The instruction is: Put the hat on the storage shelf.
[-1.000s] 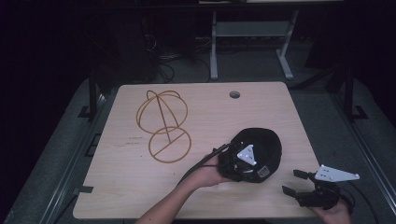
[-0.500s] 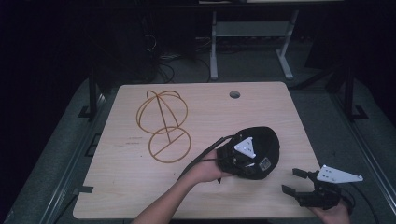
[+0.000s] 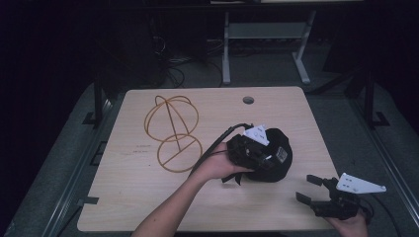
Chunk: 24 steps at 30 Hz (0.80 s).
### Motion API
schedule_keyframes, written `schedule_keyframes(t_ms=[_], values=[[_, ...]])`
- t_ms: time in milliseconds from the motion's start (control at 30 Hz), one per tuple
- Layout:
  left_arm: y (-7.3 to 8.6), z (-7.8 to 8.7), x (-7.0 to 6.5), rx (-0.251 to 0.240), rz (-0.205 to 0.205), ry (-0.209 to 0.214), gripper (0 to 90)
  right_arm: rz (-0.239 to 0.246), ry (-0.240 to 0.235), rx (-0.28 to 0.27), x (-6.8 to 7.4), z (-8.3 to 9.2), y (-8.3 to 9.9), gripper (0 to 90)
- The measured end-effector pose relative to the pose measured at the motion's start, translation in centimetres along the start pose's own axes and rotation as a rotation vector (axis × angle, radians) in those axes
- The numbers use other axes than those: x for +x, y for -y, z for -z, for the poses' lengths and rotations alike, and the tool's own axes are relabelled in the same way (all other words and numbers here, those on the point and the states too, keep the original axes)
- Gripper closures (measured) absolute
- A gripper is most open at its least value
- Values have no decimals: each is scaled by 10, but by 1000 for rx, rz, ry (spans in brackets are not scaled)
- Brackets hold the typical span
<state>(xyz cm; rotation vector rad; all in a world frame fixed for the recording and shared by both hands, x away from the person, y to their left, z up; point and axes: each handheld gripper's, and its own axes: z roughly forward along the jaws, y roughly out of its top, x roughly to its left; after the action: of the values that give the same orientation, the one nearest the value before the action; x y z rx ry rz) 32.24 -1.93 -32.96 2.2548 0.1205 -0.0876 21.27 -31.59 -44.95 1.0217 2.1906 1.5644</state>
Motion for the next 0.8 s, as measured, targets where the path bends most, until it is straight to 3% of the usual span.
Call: schedule_keyframes(t_ms=[233,300,467,800], values=[[-11,15,6,-70,45,51,805,4,-5,-34,2,-4,-8,192],[-13,20,6,-86,47,65,805,1,-26,-58,4,-5,-11,197],[-16,24,2,-99,47,86,805,14,-23,-71,7,-7,-14,201],[-33,26,-10,-102,-11,119,805,54,-18,-93,14,-17,-24,211]])
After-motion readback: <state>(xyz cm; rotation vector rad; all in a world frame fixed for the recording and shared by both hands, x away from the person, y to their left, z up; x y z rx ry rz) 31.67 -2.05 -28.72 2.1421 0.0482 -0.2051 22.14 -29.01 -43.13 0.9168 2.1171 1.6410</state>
